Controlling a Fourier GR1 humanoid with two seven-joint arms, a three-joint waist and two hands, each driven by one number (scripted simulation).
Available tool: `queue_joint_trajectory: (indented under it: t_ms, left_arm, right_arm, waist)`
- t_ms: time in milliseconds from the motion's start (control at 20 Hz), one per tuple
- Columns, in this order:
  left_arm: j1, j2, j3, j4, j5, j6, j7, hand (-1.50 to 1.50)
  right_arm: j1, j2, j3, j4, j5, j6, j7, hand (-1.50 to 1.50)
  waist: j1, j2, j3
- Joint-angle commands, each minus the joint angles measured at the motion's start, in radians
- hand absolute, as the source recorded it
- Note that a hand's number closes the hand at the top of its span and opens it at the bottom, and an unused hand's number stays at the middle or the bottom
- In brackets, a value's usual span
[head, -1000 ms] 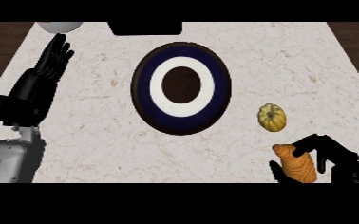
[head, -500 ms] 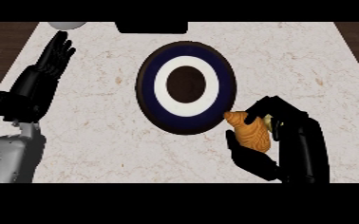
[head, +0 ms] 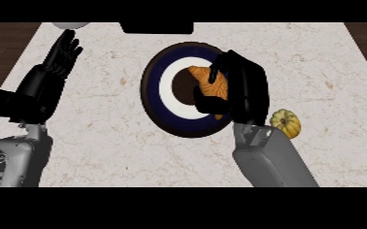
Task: Pick the croissant from the placemat and place it in the plate
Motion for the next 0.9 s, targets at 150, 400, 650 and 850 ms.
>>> queue_joint_trajectory:
  t_ms: [150,400,650,850]
  left_arm:
    - [0.031,0.017,0.032,-0.024,0.021,-0.037,-0.003,0.0]
    - [-0.006,-0.002,0.016,-0.005,0.015,-0.037,0.012,0.0]
    - [-0.001,0.019,0.034,-0.008,0.006,-0.054,-0.024,0.0]
    - [-0.055,-0.019,-0.007,-0.022,-0.01,-0.025,0.045,0.0]
  right_arm:
    - [-0.22,0.0,0.026,0.44,-0.054,-0.194,-0.015,1.5]
    - [-0.341,0.0,0.006,0.601,-0.245,-0.285,0.005,1.5]
    - [-0.39,0.0,0.005,0.781,-0.443,-0.375,-0.201,-1.5]
    - [-0.449,0.0,0.039,0.818,-0.579,-0.492,-0.285,-1.5]
  waist:
    - [0.008,0.003,0.0]
    - [0.016,0.006,0.001]
    - [0.026,0.01,0.001]
    - [0.047,0.013,0.002]
